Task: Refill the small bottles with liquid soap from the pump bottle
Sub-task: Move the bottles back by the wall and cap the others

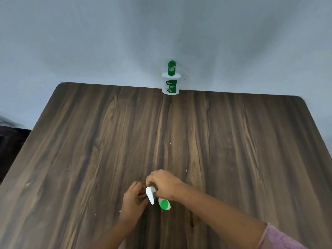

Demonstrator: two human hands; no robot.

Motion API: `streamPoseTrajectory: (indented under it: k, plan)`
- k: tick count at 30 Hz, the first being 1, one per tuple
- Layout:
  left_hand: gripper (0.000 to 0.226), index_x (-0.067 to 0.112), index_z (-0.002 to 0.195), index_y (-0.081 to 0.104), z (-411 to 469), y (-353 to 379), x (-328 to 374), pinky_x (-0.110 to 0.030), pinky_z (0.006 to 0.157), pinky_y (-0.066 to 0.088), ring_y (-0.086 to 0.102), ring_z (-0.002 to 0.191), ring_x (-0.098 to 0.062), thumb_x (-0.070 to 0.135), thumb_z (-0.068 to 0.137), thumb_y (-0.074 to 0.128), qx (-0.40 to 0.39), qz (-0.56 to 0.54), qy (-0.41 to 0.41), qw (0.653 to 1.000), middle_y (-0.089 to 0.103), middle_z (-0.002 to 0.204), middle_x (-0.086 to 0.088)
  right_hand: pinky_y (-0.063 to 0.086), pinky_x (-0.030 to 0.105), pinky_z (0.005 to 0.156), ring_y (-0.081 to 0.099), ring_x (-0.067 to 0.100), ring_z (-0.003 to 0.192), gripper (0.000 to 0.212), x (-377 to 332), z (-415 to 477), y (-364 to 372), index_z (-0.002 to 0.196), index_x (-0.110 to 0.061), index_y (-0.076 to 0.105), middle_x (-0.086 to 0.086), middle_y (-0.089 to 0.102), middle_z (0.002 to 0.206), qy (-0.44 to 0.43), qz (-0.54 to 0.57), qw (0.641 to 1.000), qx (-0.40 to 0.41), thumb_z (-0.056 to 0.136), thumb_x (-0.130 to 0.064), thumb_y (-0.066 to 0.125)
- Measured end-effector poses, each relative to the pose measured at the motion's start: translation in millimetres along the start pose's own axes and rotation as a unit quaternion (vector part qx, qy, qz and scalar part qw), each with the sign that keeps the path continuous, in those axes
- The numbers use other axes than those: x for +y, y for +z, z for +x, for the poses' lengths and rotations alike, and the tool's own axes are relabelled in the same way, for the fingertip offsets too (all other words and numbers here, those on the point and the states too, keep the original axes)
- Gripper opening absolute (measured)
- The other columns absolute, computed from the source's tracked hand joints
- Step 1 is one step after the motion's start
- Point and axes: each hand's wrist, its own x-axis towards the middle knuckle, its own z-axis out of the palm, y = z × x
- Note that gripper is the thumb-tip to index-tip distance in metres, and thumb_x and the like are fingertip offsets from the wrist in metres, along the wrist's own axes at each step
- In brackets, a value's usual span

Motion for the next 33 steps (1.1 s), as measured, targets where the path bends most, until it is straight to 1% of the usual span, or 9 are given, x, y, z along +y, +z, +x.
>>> streamPoseTrajectory:
  k: [6,9,11,13,16,22,26,30,33]
  plan:
    - [0.057,0.035,0.063,0.049,48.4,5.9,22.6,-0.003,0.055,0.038,0.054,0.064,0.008,-0.014,0.06,0.077,0.002,0.005,0.027,1.0,0.051,0.064,0.008,0.05,0.037,0.081,0.058,0.024,0.094,0.02,23.6,22.1,-21.5,0.102,-0.013,0.065,0.008,0.062,0.104,0.003,0.012,0.996,0.086,0.082,-0.013,0.067]
    - [0.05,0.045,0.071,0.06,84.6,9.9,25.5,-0.007,0.059,0.041,0.058,0.069,0.003,0.0,0.06,0.079,-0.023,0.031,0.052,0.998,0.058,0.068,0.013,0.047,0.036,0.077,0.06,0.024,0.09,0.019,45.3,29.7,-35.5,0.098,-0.013,0.067,0.007,0.063,0.099,0.014,0.057,0.989,0.134,0.079,-0.016,0.067]
    - [0.044,0.047,0.076,0.061,109.0,13.9,34.9,-0.018,0.064,0.049,0.062,0.073,-0.002,0.009,0.06,0.074,-0.042,0.032,0.067,0.996,0.063,0.074,0.008,0.048,0.036,0.078,0.059,0.02,0.088,0.018,60.0,33.9,-43.8,0.096,-0.014,0.067,0.004,0.063,0.097,0.03,0.083,0.981,0.17,0.079,-0.018,0.066]
    - [0.037,0.04,0.08,0.065,132.6,21.1,49.4,-0.028,0.072,0.052,0.064,0.077,-0.005,0.008,0.062,0.073,-0.062,0.025,0.076,0.995,0.067,0.08,0.003,0.049,0.036,0.078,0.06,0.017,0.086,0.019,73.7,38.9,-53.1,0.095,-0.015,0.066,0.001,0.063,0.095,0.039,0.101,0.971,0.212,0.078,-0.02,0.063]
    - [0.029,0.015,0.094,0.071,169.6,35.1,67.9,-0.031,0.082,0.052,0.066,0.086,-0.011,0.004,0.068,0.073,-0.077,0.006,0.09,0.993,0.069,0.092,0.002,0.049,0.033,0.08,0.062,0.019,0.09,0.022,93.6,52.0,-72.9,0.101,-0.013,0.066,0.003,0.063,0.099,0.057,0.109,0.955,0.268,0.08,-0.017,0.066]
    - [0.034,0.022,0.096,0.066,239.4,69.2,94.4,-0.025,0.08,0.055,0.066,0.083,-0.002,-0.005,0.075,0.066,-0.067,-0.045,0.047,0.996,0.071,0.088,0.008,0.053,0.03,0.086,0.06,0.014,0.096,0.031,133.8,85.4,-115.1,0.114,-0.014,0.063,0.0,0.063,0.109,0.11,0.133,0.919,0.355,0.083,-0.016,0.071]
    - [0.028,0.02,0.09,0.063,280.5,92.1,114.5,-0.017,0.076,0.053,0.066,0.085,-0.006,-0.004,0.078,0.066,-0.032,-0.093,0.032,0.995,0.069,0.09,0.005,0.054,0.032,0.086,0.06,0.015,0.098,0.035,156.3,111.8,-147.3,0.118,-0.013,0.061,0.001,0.063,0.114,0.143,0.129,0.903,0.385,0.085,-0.017,0.071]
    - [0.022,0.012,0.092,0.067,318.4,112.1,125.3,-0.02,0.078,0.052,0.064,0.085,-0.01,-0.004,0.078,0.065,0.012,-0.118,-0.018,0.993,0.067,0.095,-0.002,0.052,0.034,0.088,0.061,0.019,0.1,0.036,174.0,135.6,-177.7,0.12,-0.01,0.06,0.005,0.061,0.116,0.163,0.113,0.893,0.403,0.085,-0.015,0.07]
    - [0.029,0.008,0.105,0.066,335.0,124.0,133.3,-0.025,0.085,0.053,0.064,0.09,-0.011,-0.006,0.081,0.061,0.012,-0.159,-0.036,0.987,0.068,0.102,-0.004,0.05,0.033,0.091,0.06,0.021,0.103,0.037,185.5,147.5,-194.0,0.12,-0.009,0.06,0.007,0.06,0.117,0.177,0.115,0.883,0.42,0.085,-0.014,0.069]
